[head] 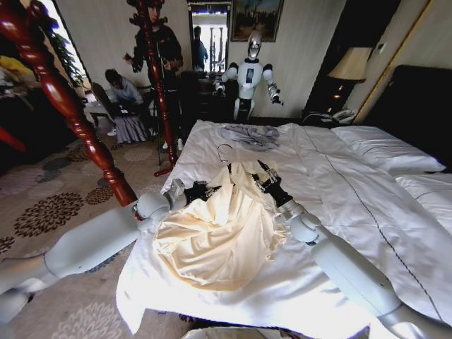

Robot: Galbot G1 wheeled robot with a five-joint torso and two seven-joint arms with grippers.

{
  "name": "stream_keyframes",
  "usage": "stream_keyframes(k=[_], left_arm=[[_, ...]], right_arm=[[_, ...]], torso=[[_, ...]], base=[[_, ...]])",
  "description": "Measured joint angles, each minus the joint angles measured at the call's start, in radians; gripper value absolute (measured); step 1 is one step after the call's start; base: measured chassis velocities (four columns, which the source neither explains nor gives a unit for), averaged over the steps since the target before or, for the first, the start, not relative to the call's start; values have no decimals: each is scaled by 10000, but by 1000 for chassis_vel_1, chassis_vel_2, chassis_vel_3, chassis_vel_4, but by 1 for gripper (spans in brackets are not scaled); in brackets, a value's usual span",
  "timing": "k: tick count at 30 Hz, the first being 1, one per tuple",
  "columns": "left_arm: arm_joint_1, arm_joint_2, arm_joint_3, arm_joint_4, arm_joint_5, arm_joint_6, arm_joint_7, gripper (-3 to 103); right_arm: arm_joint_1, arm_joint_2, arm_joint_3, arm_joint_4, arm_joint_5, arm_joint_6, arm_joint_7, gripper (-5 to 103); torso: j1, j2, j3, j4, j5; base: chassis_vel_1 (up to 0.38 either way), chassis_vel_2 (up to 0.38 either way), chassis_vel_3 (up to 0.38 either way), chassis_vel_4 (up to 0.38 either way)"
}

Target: Pick up the clothes from the bed and hang them on the clothes hanger.

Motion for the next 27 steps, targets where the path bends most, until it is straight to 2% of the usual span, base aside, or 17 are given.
stream_keyframes(k=[3,4,7,8,9,13,18,21,22,24,25,27], left_arm=[[115,33,-115,-72,123,-48,-31,17],[115,33,-115,-72,123,-48,-31,17],[223,58,-271,-129,127,-63,-106,17],[287,77,-346,-158,123,-63,-128,17],[287,77,-346,-158,123,-63,-128,17],[532,221,-579,-323,103,-63,-198,17],[852,375,-840,-489,1,-64,-406,17],[1326,453,-1217,-733,-531,-54,-1065,17],[1326,453,-1217,-733,-531,-54,-1065,17],[1622,548,-1509,-875,-727,-81,-1258,17],[1750,576,-1652,-946,-812,-92,-1291,17],[2129,652,-2088,-1124,-1004,-122,-1365,17]], right_arm=[[-216,-143,117,190,346,-73,1,84],[-216,-143,117,190,346,-73,1,84],[-573,-309,296,445,1014,-297,22,97],[-740,-389,370,579,1353,-436,46,99],[-740,-389,370,579,1353,-436,46,99],[-1494,-610,836,1193,2711,-1063,376,100],[-2265,-584,1429,1582,3561,-1377,745,100],[-3277,-520,2120,2055,4987,-1743,1083,100],[-3277,-520,2120,2055,4987,-1743,1083,100],[-4246,-451,2803,2503,6045,-2019,1209,100],[-4484,-403,2990,2624,6278,-2065,1230,100],[-5320,24,3801,3147,6994,-2244,1262,100]], torso=[[0,0,0,0,-1],[0,0,0,0,-1],[0,0,0,-1,0],[0,0,0,-1,1],[0,0,0,-1,1],[0,0,0,0,-1],[0,0,0,0,0],[0,0,0,5,-2],[0,0,0,5,-2],[0,0,0,-5,0],[-1,0,-1,-5,0],[-2,1,-1,-2,-1]], base=[[0,0,0,0],[0,0,0,0],[0,0,0,0],[0,0,0,0],[0,0,0,0],[0,0,0,0],[0,0,0,0],[0,0,0,0],[0,0,0,0],[0,0,0,0],[0,0,0,0],[0,0,0,0]])
